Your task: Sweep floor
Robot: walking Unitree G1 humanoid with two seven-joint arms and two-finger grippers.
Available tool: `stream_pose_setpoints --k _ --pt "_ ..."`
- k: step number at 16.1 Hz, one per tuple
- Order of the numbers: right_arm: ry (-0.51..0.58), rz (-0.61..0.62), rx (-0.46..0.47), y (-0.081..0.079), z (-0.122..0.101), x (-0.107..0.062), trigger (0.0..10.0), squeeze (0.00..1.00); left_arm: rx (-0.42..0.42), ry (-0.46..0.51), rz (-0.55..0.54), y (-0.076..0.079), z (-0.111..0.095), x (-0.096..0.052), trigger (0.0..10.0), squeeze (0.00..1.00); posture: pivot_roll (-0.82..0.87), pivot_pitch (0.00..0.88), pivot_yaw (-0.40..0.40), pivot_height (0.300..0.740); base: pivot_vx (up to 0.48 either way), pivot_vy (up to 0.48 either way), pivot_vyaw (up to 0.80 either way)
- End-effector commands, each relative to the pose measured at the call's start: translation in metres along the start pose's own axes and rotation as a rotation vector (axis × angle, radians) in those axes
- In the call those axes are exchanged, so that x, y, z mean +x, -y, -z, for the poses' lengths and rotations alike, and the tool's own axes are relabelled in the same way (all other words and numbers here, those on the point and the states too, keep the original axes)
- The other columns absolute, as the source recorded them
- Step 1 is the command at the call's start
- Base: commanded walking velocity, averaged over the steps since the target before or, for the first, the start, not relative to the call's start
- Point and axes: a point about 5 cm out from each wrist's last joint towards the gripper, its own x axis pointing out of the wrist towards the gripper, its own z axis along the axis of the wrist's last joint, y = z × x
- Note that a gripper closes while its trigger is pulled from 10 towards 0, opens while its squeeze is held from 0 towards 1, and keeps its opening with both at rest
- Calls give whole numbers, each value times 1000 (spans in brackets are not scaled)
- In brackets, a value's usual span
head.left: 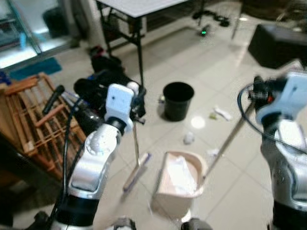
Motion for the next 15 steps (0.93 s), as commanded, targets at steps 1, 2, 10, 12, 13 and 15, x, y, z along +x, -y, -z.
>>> stream_pose_setpoints --k 1,2,10,12,13,15 --pt "69 -34 21 -5 -17 -1 10000 0 29 78 -16 -5 -18 2 10000 0 -85 72 43 740 300 0 0" --pt "86 -39 26 -7 -24 1 10000 0 33 82 -16 -6 -19 2 10000 0 -86 72 43 740 334 0 -663" --pt "164 -73 69 -6 -59 16 10000 0 68 70 -30 -14 -18 0 10000 0 -83 67 43 740 381 0 -83" --pt "180 -61 83 -3 -64 17 10000 0 70 70 -31 -14 -18 1 10000 0 -83 66 43 740 418 0 0" --pt "187 -56 87 -2 -67 16 10000 0 70 69 -32 -14 -18 1 10000 0 -83 66 44 740 420 0 0" --pt "188 -52 98 -1 -68 17 10000 0 69 66 -31 -13 -16 0 10000 0 -85 65 45 740 422 0 0"
